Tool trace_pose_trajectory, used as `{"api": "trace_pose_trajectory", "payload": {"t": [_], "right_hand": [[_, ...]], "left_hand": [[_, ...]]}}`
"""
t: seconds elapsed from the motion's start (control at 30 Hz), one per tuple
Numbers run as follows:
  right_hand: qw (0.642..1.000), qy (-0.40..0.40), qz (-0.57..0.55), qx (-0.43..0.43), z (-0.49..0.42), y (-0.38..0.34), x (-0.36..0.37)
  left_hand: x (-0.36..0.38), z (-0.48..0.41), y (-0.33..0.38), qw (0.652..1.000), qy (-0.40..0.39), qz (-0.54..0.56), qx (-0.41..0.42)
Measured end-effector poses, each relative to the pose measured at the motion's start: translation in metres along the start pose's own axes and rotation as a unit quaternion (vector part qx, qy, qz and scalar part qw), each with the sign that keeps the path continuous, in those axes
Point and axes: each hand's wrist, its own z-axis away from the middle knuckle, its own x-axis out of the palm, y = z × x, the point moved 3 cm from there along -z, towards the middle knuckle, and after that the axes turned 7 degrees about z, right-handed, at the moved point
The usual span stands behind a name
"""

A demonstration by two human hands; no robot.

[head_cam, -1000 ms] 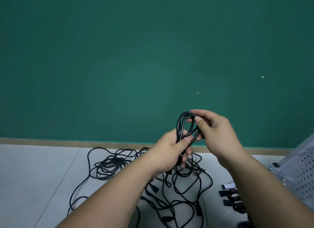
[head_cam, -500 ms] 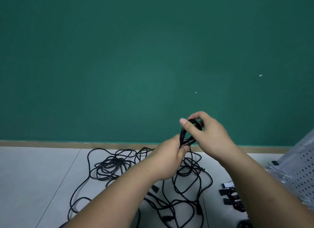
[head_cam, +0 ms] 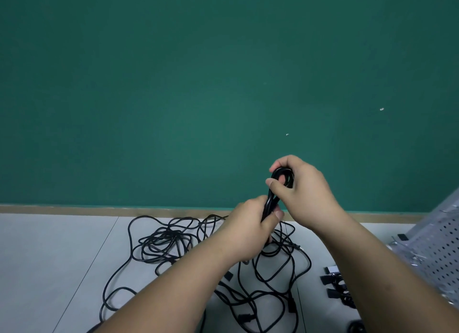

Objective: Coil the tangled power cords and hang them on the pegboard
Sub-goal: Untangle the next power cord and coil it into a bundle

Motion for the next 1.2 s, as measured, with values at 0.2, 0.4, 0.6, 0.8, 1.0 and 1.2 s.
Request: {"api": "trace_pose_trajectory", "payload": {"t": [0.2,0.4,0.6,0.8,1.0,1.2], "right_hand": [[0.998,-0.043,-0.047,-0.029,0.0,0.001,0.008],[0.984,-0.159,-0.075,0.038,0.009,0.015,0.013],[0.932,-0.361,-0.016,0.031,0.028,0.02,0.037],[0.91,-0.412,-0.033,0.022,0.038,0.006,0.044],[0.925,-0.377,-0.043,0.01,0.021,0.004,0.021],[0.962,-0.261,-0.07,-0.03,0.009,0.01,0.001]], "left_hand": [[-0.002,-0.002,-0.01,0.99,0.03,0.132,-0.042],[-0.021,-0.008,-0.012,0.965,0.081,0.249,-0.029],[-0.034,-0.011,-0.004,0.892,0.159,0.421,-0.031],[-0.064,-0.015,-0.018,0.865,0.273,0.419,-0.037],[-0.096,-0.017,-0.035,0.887,0.382,0.254,-0.054],[-0.088,-0.018,-0.033,0.947,0.307,-0.021,-0.092]]}}
